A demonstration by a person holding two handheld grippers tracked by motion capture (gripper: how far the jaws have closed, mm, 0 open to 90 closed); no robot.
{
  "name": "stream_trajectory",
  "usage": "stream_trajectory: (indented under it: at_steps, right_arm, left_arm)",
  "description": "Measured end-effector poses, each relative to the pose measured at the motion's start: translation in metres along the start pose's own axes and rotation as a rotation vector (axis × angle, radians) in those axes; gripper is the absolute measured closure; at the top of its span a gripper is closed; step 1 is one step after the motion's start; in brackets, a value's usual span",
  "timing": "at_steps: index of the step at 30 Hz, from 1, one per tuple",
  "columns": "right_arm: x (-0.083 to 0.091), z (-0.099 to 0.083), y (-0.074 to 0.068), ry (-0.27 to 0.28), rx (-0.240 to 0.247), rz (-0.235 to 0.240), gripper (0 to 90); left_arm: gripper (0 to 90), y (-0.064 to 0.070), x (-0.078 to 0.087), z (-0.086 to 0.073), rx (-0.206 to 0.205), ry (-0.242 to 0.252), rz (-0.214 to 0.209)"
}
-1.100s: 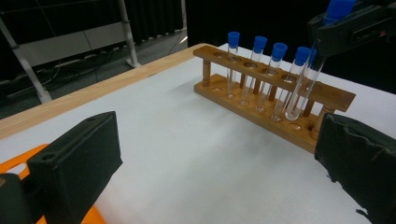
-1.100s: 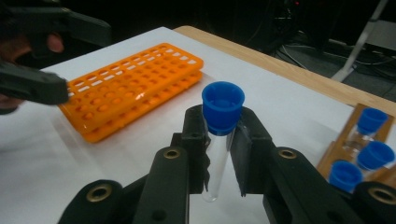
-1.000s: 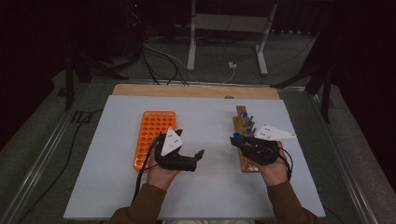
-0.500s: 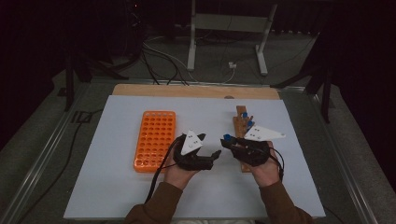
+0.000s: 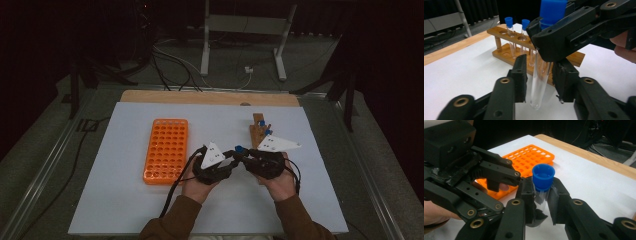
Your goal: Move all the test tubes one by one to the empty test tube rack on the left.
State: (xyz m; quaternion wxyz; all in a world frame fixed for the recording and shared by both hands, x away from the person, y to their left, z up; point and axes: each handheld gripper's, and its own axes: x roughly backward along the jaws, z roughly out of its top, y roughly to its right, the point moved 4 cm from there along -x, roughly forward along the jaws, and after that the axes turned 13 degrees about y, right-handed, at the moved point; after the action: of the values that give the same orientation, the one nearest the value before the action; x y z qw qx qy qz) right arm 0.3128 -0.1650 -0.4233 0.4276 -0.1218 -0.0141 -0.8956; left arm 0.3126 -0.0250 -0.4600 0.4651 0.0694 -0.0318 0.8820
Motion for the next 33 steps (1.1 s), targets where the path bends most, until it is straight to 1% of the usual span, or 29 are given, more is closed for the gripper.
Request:
stream_trajectory:
  at_steps: [3, 4, 6, 10, 13, 14, 15, 16, 18, 20, 21, 22, 24, 25, 26, 27, 28, 30, 31, 32, 33]
  right_arm:
    - [-0.001, -0.001, 0.000, -0.003, 0.003, 0.004, 76.5]
    - [-0.001, -0.001, 0.000, -0.003, 0.003, 0.004, 76.5]
    - [-0.001, -0.001, 0.000, -0.006, 0.001, 0.004, 76.5]
    - [-0.001, -0.001, 0.001, -0.010, -0.006, 0.005, 75.7]
    - [0.001, -0.001, 0.002, 0.007, -0.013, 0.012, 64.9]
    - [0.002, 0.000, 0.003, 0.011, -0.009, 0.012, 60.9]
    - [0.002, 0.000, 0.003, 0.011, -0.009, 0.012, 60.9]
    - [0.004, 0.000, 0.004, 0.016, -0.001, 0.010, 52.0]
    - [0.005, 0.001, 0.006, 0.015, 0.002, -0.005, 43.7]
    - [0.006, 0.001, 0.008, 0.013, -0.003, -0.015, 33.4]
    - [0.006, 0.001, 0.008, 0.013, -0.003, -0.015, 33.4]
    - [0.007, 0.000, 0.011, 0.010, 0.005, -0.032, 24.7]
    - [0.008, -0.001, 0.014, 0.010, 0.011, -0.056, 17.6]
    - [0.009, -0.001, 0.015, 0.009, 0.008, -0.066, 14.9]
    - [0.009, -0.001, 0.015, 0.009, 0.008, -0.066, 14.9]
    - [0.011, -0.002, 0.018, 0.015, 0.012, -0.084, 11.9]
    - [0.011, -0.002, 0.018, 0.015, 0.012, -0.084, 11.9]
    - [0.014, -0.002, 0.021, 0.021, 0.014, -0.107, 4.9]
    - [0.015, -0.003, 0.023, 0.021, 0.021, -0.117, 2.9]
    - [0.017, -0.003, 0.024, 0.022, 0.026, -0.125, 2.8]
    - [0.020, -0.004, 0.027, 0.023, 0.049, -0.145, 0.6]
  left_arm:
    - [73.9, 0.000, 0.000, 0.000, -0.001, 0.001, -0.003]
    - [73.9, 0.001, 0.000, -0.001, -0.001, 0.002, -0.005]
    - [77.4, 0.001, -0.001, -0.001, -0.003, 0.004, -0.006]
    - [78.1, 0.001, -0.002, -0.002, -0.005, 0.004, -0.011]
    - [78.2, -0.001, -0.003, -0.004, -0.005, -0.008, -0.003]
    - [78.2, -0.004, -0.003, -0.006, -0.003, -0.016, 0.007]
    - [78.2, -0.004, -0.003, -0.006, -0.003, -0.016, 0.007]
    - [78.2, -0.006, -0.003, -0.007, 0.002, -0.019, 0.014]
    - [78.2, -0.011, -0.001, -0.009, 0.021, -0.021, 0.024]
    - [78.3, -0.015, 0.000, -0.009, 0.032, -0.014, 0.037]
    - [78.3, -0.016, 0.002, -0.009, 0.037, -0.013, 0.042]
    - [78.3, -0.018, 0.003, -0.009, 0.036, -0.011, 0.046]
    - [78.3, -0.020, 0.006, -0.008, 0.044, -0.001, 0.050]
    - [78.3, -0.021, 0.008, -0.008, 0.048, 0.002, 0.049]
    - [78.3, -0.021, 0.010, -0.008, 0.050, 0.004, 0.051]
    - [78.3, -0.022, 0.011, -0.008, 0.048, 0.003, 0.053]
    - [78.3, -0.023, 0.013, -0.008, 0.049, 0.003, 0.056]
    - [78.3, -0.025, 0.017, -0.009, 0.052, 0.004, 0.061]
    - [78.3, -0.026, 0.018, -0.009, 0.051, 0.005, 0.065]
    - [78.3, -0.027, 0.020, -0.009, 0.053, 0.006, 0.069]
    - [78.3, -0.028, 0.022, -0.009, 0.057, 0.009, 0.073]
